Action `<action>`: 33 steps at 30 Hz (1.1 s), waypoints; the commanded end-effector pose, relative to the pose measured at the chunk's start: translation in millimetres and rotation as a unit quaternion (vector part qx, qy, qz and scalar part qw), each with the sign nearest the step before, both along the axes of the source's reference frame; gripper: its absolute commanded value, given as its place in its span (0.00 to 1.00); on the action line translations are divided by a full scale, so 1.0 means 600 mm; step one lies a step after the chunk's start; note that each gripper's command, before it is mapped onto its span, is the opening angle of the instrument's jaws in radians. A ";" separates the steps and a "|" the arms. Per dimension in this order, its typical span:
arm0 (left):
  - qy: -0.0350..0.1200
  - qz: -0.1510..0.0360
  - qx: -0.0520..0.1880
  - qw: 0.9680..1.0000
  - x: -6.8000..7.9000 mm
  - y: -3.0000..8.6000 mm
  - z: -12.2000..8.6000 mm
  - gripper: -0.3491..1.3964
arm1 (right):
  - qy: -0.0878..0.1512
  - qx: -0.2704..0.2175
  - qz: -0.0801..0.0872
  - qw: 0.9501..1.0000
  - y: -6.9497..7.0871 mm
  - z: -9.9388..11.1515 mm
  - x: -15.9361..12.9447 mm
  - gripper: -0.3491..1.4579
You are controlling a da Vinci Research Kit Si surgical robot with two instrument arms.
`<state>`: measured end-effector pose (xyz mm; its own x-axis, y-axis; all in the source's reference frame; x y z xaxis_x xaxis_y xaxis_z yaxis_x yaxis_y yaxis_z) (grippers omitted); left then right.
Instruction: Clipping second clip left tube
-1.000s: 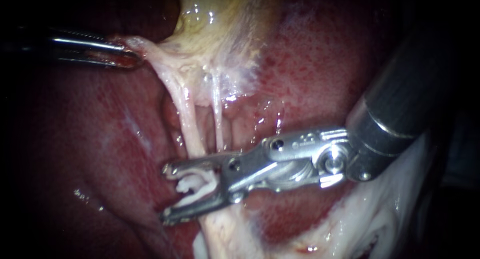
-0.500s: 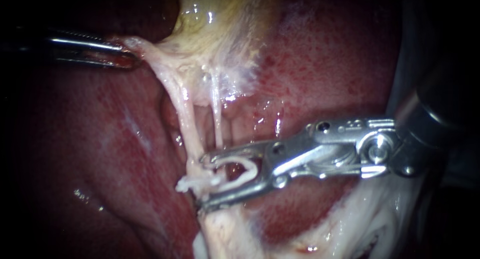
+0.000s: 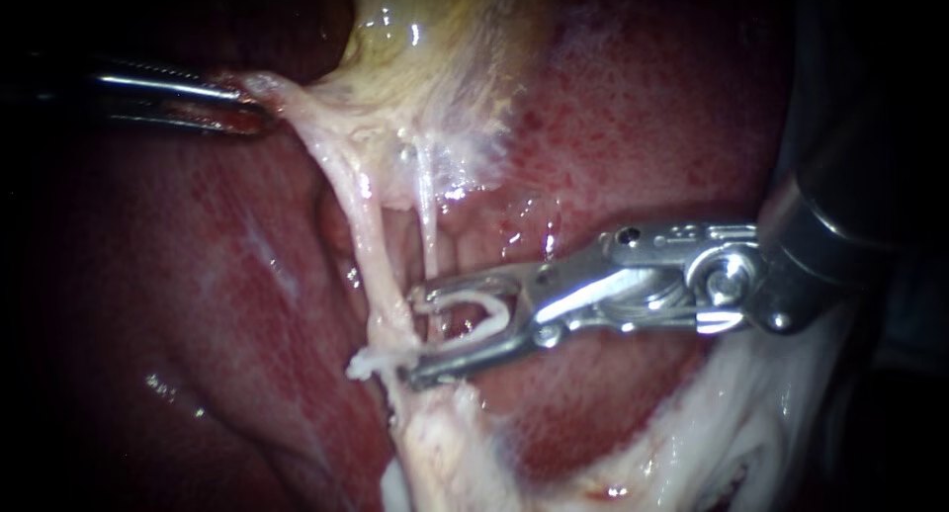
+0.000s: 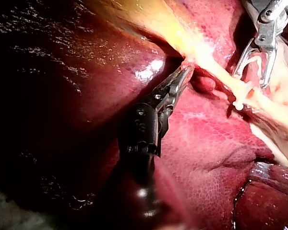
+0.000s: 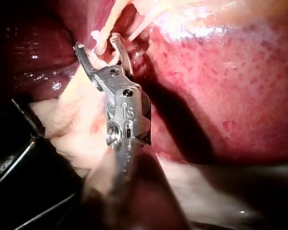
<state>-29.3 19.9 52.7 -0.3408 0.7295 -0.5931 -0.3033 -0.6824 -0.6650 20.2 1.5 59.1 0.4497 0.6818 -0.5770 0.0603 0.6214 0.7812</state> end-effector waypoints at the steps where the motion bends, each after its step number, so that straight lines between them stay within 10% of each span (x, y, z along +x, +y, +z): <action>1: 0.000 0.000 0.000 1.000 -0.0001 0.0000 0.0001 0.00 | 0.000 0.000 0.000 1.000 -0.0003 0.0002 0.0005 0.44; 33: 0.001 -0.001 0.000 1.000 -0.0010 0.0000 0.0004 0.00 | 0.092 0.066 -0.001 0.994 -0.0028 0.0013 0.0102 0.46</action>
<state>-29.9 19.9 52.9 -0.3398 0.7297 -0.5934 -0.3058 -0.6824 -0.6640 26.4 -0.2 59.9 0.3440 0.7569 -0.5557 0.2127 0.5136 0.8313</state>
